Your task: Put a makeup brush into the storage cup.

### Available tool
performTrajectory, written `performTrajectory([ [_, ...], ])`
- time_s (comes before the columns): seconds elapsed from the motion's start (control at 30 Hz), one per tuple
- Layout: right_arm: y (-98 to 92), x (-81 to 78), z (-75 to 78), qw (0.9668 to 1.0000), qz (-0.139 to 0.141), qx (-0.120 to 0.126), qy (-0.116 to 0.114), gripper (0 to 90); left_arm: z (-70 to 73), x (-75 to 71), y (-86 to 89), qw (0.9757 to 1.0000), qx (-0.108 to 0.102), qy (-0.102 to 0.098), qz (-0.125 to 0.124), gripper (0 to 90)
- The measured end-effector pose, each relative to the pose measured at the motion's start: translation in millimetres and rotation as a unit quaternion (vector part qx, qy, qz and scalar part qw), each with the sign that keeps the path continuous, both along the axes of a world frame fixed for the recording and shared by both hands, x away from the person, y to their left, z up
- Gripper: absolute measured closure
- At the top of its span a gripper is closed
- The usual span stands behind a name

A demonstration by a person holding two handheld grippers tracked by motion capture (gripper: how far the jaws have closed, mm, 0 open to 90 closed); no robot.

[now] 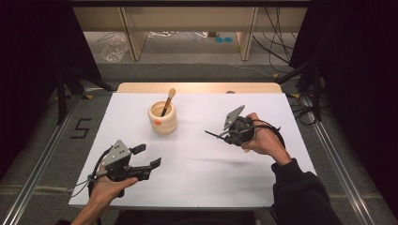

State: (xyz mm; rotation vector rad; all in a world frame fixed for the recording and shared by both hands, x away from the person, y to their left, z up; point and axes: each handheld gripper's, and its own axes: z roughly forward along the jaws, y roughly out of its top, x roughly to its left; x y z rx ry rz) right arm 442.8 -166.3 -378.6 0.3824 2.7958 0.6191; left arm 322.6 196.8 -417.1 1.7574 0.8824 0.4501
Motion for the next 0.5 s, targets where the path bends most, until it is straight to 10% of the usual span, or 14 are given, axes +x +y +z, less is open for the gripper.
performTrajectory([
  [0.5, 15.9, -14.7, 15.0, 0.9985, 0.045, 0.019, -0.022, 83.7, -1.7, 4.6, -3.3, 1.0, -0.003, 0.001, -0.008, 23.4],
])
